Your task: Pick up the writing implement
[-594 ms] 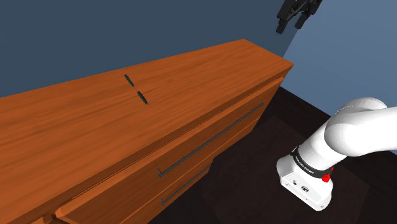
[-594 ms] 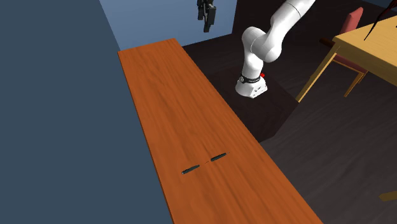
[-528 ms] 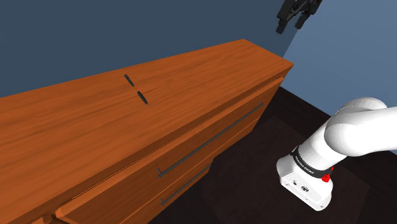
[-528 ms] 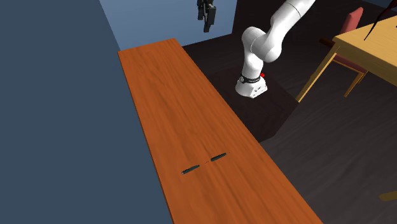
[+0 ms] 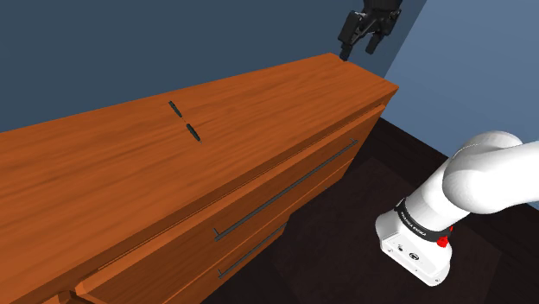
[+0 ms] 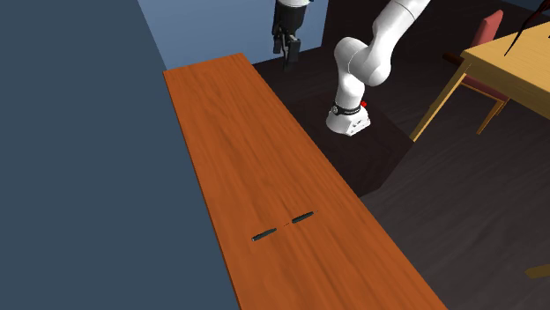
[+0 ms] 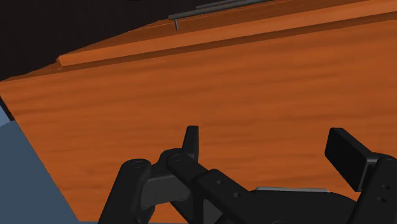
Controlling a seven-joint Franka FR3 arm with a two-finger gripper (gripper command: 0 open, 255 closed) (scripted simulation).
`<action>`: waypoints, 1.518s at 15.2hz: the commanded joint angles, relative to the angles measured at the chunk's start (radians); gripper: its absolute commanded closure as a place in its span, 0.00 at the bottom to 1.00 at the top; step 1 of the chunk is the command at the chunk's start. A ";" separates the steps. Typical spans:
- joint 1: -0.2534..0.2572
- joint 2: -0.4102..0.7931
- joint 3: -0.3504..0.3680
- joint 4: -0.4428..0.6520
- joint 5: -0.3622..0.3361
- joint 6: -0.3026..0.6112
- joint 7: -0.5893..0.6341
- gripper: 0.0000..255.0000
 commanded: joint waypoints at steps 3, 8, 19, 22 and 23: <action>0.026 0.077 0.063 0.019 0.037 0.066 0.064 0.00; 0.052 0.185 0.140 0.048 0.066 0.156 0.142 0.00; 0.092 0.486 0.309 0.208 0.032 0.319 0.333 0.00; 0.105 0.583 0.350 0.274 -0.007 0.349 0.394 0.00; 0.111 0.617 0.362 0.298 -0.024 0.357 0.415 0.00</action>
